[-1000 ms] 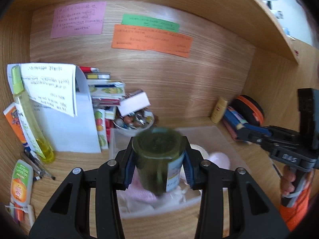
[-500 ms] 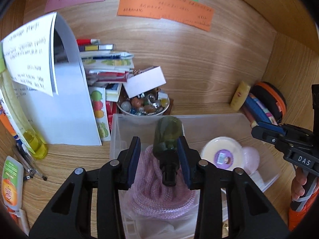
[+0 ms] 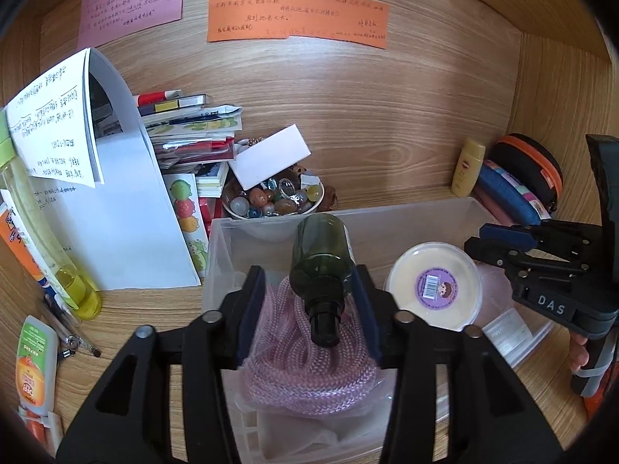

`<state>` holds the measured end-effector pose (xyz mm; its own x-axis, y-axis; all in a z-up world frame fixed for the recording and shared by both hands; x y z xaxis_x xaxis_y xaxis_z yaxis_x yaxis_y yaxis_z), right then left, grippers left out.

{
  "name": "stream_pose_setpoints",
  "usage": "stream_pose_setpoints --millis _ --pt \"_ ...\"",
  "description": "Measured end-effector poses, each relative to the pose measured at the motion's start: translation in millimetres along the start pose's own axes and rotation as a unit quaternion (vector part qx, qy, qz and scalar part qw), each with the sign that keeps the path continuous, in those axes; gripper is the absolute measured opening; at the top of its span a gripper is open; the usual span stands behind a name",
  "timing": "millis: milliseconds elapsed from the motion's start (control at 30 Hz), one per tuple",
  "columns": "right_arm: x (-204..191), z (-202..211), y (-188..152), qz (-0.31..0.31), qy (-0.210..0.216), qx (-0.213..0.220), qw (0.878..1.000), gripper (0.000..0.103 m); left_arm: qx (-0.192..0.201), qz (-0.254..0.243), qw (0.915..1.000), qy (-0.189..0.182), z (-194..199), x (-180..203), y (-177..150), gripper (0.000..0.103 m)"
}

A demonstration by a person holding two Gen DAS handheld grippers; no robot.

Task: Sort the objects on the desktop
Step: 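Carry the green bottle and eraser into the clear bin and release both, then move both tools back toward the red pouch and blue card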

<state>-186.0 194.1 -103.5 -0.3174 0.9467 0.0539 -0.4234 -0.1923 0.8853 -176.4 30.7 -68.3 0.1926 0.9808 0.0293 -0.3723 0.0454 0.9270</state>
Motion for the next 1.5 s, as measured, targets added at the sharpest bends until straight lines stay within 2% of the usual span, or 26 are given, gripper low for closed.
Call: stream_pose_setpoints --millis 400,433,533,700,833,900,967,1033,1067,1233,1500 --pt "-4.4 -0.1 0.1 0.033 -0.015 0.011 0.999 0.024 0.019 -0.017 0.9997 0.005 4.8 6.4 0.7 0.072" --pt "-4.9 0.6 0.4 0.035 -0.015 0.013 0.999 0.027 0.021 -0.020 0.9996 0.006 5.3 7.1 1.0 0.073" --pt "-7.1 5.1 2.7 0.034 -0.007 0.020 0.999 0.045 0.022 -0.030 0.9993 0.005 5.6 9.5 0.6 0.076" --pt "-6.5 15.5 11.0 0.021 0.005 0.035 0.999 0.048 0.029 -0.041 0.9986 0.011 9.5 11.2 2.6 0.085" --pt "-2.8 26.5 17.5 0.009 0.009 0.042 0.999 0.056 0.030 -0.039 0.9987 0.014 18.2 8.5 5.7 0.087" --pt "-2.0 36.0 22.0 0.003 0.013 0.050 0.999 0.057 0.034 -0.034 0.9988 0.012 28.6 7.0 8.3 0.093" --pt "-2.4 47.6 25.9 0.000 0.017 0.059 0.998 0.060 0.042 -0.034 0.9985 0.011 41.8 5.4 10.7 0.094" --pt "-3.9 61.1 28.7 -0.002 0.023 0.069 0.997 0.069 0.047 -0.036 0.9982 0.008 55.6 4.2 11.2 0.094" --pt "-5.1 68.6 29.1 -0.002 0.024 0.075 0.997 0.070 0.048 -0.036 0.9981 0.009 60.4 3.3 10.7 0.095" --pt "-15.1 104.4 20.1 0.020 0.032 0.092 0.995 0.070 0.049 -0.038 0.9981 0.008 94.0 -2.0 -0.5 0.097" --pt "-27.0 147.7 -22.7 0.050 0.038 0.091 0.994 0.070 0.022 -0.047 0.9986 0.015 139.1 -9.4 -40.8 0.097"
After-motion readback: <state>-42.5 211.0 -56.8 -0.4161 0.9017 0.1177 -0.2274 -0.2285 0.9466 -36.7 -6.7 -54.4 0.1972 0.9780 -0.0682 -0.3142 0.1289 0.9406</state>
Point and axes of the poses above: each gripper's, at about its wrist camera, not at the fingertips, and z roughly against the way its jaws point, x to its right, y to its top, the point moved 7 cm from there along -z, roughly the way its jaws point, and after that the axes turned 14 degrees about x, right-handed, at the moved point
